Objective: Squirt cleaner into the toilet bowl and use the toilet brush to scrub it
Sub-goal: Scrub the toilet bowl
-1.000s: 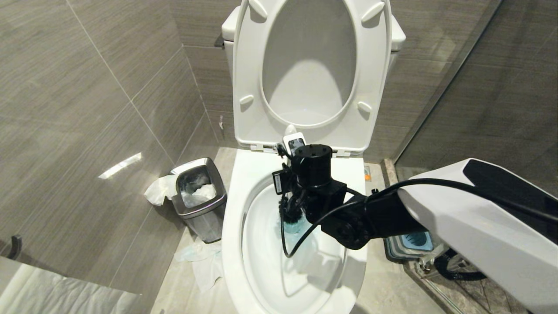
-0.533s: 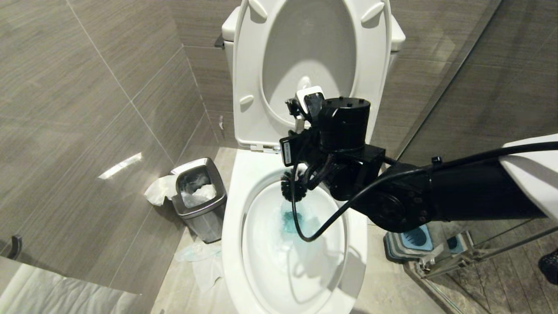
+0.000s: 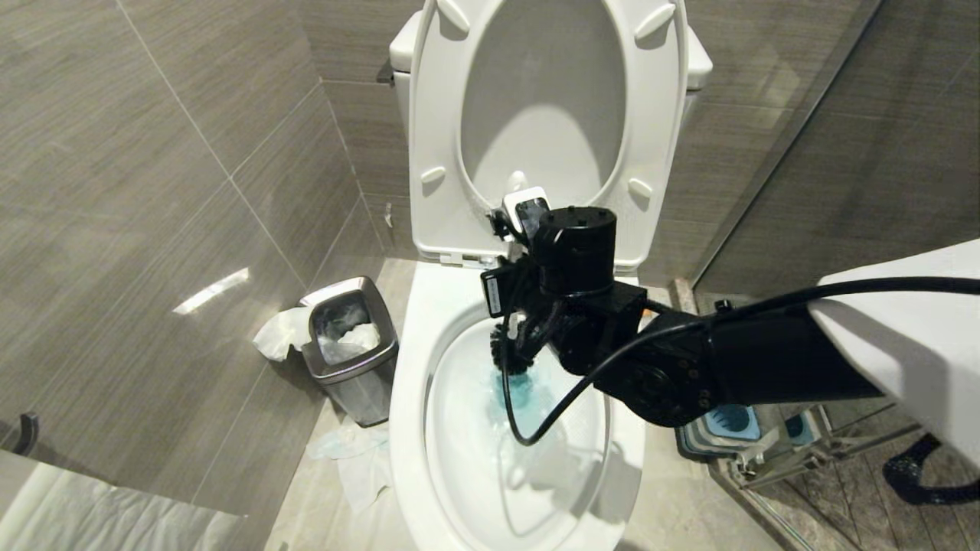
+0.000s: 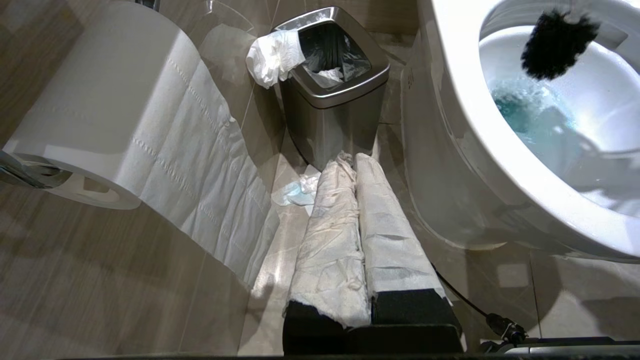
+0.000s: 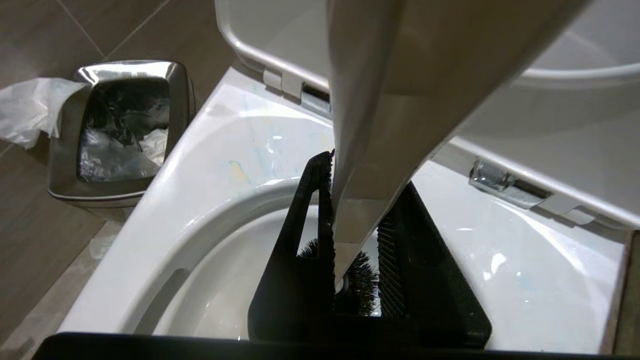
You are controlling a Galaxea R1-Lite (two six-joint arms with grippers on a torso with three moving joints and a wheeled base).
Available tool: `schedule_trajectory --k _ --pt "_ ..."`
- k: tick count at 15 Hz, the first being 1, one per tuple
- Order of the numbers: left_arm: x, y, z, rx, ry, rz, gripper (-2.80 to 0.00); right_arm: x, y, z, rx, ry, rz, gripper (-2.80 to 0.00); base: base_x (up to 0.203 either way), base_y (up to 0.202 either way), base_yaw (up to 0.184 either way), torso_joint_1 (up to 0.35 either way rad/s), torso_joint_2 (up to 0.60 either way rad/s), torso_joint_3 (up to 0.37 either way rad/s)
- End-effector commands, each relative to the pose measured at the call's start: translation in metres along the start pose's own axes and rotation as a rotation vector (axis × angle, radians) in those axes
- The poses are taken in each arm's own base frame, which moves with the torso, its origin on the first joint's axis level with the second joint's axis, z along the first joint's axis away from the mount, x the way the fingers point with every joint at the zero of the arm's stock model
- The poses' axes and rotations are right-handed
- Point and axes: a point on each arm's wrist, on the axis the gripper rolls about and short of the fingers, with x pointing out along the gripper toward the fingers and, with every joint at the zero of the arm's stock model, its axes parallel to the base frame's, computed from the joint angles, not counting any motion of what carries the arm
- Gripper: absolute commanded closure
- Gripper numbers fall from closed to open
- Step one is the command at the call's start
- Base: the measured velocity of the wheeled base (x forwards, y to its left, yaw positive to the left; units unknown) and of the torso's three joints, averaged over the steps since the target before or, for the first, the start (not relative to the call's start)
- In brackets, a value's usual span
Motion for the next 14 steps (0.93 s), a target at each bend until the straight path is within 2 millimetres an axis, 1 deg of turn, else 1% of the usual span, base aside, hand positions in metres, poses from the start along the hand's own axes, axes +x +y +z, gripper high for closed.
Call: schedule_trajectory --k 1,4,6,10,12,14 --pt "0.000 0.000 0.000 0.000 0.002 0.000 0.00 0.017 0.012 -0.034 -0.025 0.041 -0.009 0.00 0.000 0.000 0.000 0.000 0.00 0.000" --pt "0.000 0.000 0.000 0.000 0.004 0.000 0.00 0.029 0.019 -0.063 -0.035 0.065 -0.040 0.00 0.000 0.000 0.000 0.000 0.00 0.000" --pt "0.000 0.000 0.000 0.000 0.003 0.000 0.00 0.036 0.023 -0.078 -0.037 0.065 -0.064 0.00 0.000 0.000 0.000 0.000 0.00 0.000" --pt "0.000 0.000 0.000 0.000 0.003 0.000 0.00 0.044 0.025 -0.097 -0.039 0.075 -0.101 0.00 0.000 0.000 0.000 0.000 0.00 0.000" --pt "0.000 0.000 0.000 0.000 0.003 0.000 0.00 0.045 0.025 -0.099 -0.039 0.077 -0.112 0.00 0.000 0.000 0.000 0.000 0.00 0.000" --pt "0.000 0.000 0.000 0.000 0.001 0.000 0.00 0.043 0.024 -0.094 -0.033 0.067 -0.116 0.00 0.000 0.000 0.000 0.000 0.00 0.000"
